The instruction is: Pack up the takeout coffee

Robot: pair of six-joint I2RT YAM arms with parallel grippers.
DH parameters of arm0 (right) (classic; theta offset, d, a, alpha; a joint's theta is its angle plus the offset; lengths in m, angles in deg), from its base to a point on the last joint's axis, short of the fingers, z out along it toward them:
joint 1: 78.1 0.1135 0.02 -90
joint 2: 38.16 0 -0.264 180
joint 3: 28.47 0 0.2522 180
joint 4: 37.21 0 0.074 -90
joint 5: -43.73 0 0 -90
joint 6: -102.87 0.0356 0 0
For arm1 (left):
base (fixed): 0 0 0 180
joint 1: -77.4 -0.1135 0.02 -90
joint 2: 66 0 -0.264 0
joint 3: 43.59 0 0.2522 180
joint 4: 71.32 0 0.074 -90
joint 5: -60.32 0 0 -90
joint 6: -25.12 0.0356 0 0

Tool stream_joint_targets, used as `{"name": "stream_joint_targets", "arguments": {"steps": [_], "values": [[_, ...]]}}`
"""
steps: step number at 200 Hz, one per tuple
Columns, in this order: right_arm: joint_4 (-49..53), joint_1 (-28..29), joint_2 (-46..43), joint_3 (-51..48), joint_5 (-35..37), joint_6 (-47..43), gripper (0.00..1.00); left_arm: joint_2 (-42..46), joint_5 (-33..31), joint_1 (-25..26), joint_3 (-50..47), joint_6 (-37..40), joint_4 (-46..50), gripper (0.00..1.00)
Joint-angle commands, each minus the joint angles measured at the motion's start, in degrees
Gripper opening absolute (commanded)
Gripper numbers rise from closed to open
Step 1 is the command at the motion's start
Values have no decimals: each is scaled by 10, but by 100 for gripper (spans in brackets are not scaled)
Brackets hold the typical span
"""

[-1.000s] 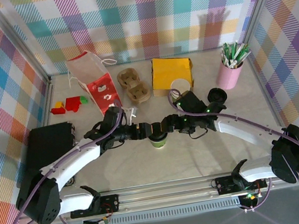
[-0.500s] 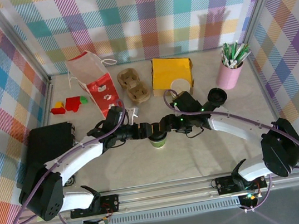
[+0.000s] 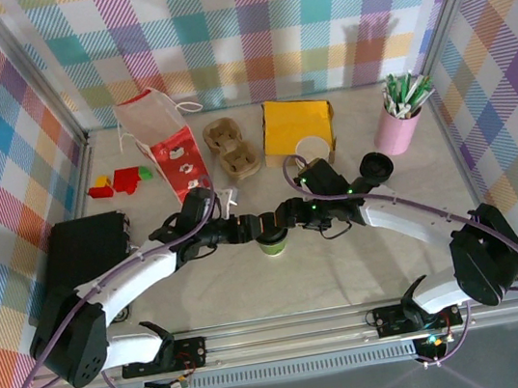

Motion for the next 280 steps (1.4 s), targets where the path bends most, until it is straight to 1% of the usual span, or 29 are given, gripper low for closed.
{"name": "stream_joint_targets", "arguments": {"steps": [1,58,84,111,156,189,217,260,280], "values": [[20,-5,13,-14,5,11,66,-1,-18,4,-29,3,19,60],[1,-19,15,-57,0,49,65,3,-20,4,-92,-12,-8,57],[0,-20,17,-52,1,44,64,1,-20,4,-75,-5,6,57],[12,-20,13,-26,8,25,64,2,-12,5,-53,-1,11,58],[37,-20,17,30,6,-6,69,-1,2,5,0,0,23,59],[46,-20,17,52,10,-18,70,-9,8,5,25,1,25,59],[43,-20,26,50,13,-18,69,-15,8,4,24,1,21,59],[23,-20,49,25,-3,-8,68,-19,5,5,8,-2,15,59],[30,-20,56,17,-2,-5,67,-18,-1,5,2,-1,20,59]]}}
